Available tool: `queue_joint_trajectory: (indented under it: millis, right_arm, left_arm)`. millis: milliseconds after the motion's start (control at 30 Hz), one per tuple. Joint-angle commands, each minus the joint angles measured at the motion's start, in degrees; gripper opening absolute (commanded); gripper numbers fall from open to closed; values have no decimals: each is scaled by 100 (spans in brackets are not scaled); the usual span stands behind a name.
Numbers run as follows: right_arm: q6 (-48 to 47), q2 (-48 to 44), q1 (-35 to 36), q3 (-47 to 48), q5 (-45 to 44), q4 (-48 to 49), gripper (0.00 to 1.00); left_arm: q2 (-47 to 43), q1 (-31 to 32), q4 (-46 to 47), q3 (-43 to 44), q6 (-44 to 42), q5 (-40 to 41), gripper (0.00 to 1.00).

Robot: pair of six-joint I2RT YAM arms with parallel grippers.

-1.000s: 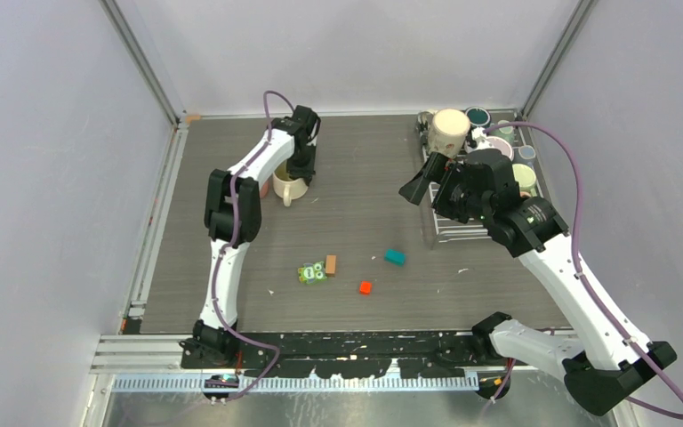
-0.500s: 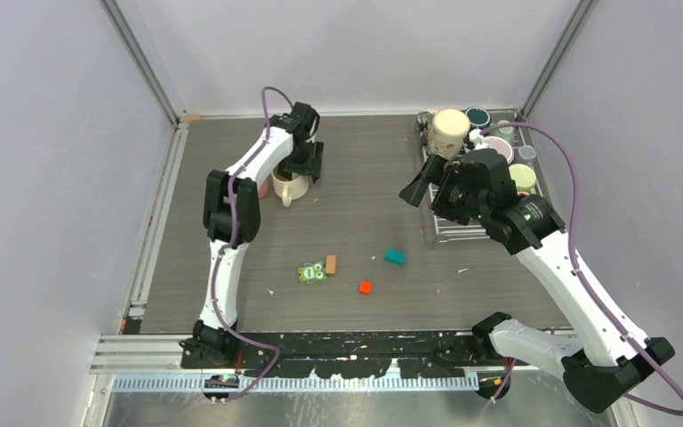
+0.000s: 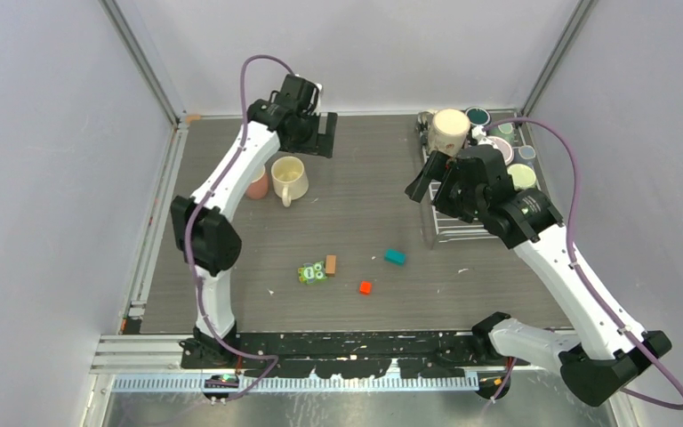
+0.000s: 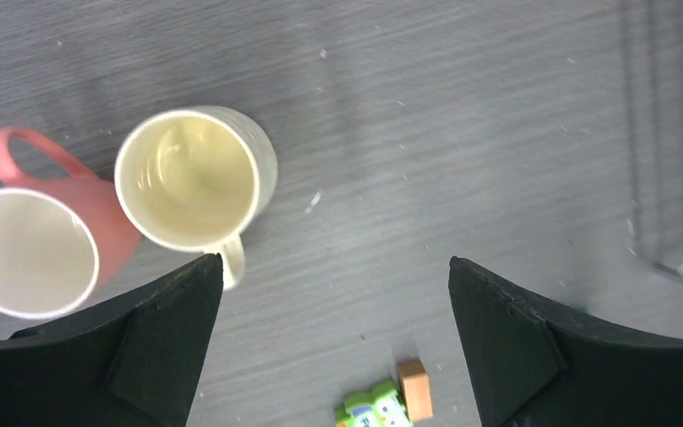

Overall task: Unload the cups from the dish rack
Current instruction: Place the cup at the center of the board, then unload the cup from the dish rack.

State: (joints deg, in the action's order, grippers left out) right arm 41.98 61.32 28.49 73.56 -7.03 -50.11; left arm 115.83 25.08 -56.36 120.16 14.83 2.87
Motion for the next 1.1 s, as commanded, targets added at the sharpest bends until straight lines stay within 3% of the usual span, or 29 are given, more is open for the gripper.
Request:
queue_joint_trajectory:
  millis: [0,300,633,1067]
  right_arm:
    - [73,91,4,235,-522,-112,100]
    - [0,313,-290,-52,-1341,-16,100]
    - [-317,630,-1976,-880,-1287,1216,100]
    - [-1259,1077,-2676,-1605,-1474,3102,100]
  left_arm:
    - [-984,229,158,-613,177,-344,100]
    - [-2716,785,841,-2632,571,-1178,100]
    - [-4116,1103,1284,-4284,811,-1888,100]
    - [-4790,1134,1379,-5128,717,-2236,100]
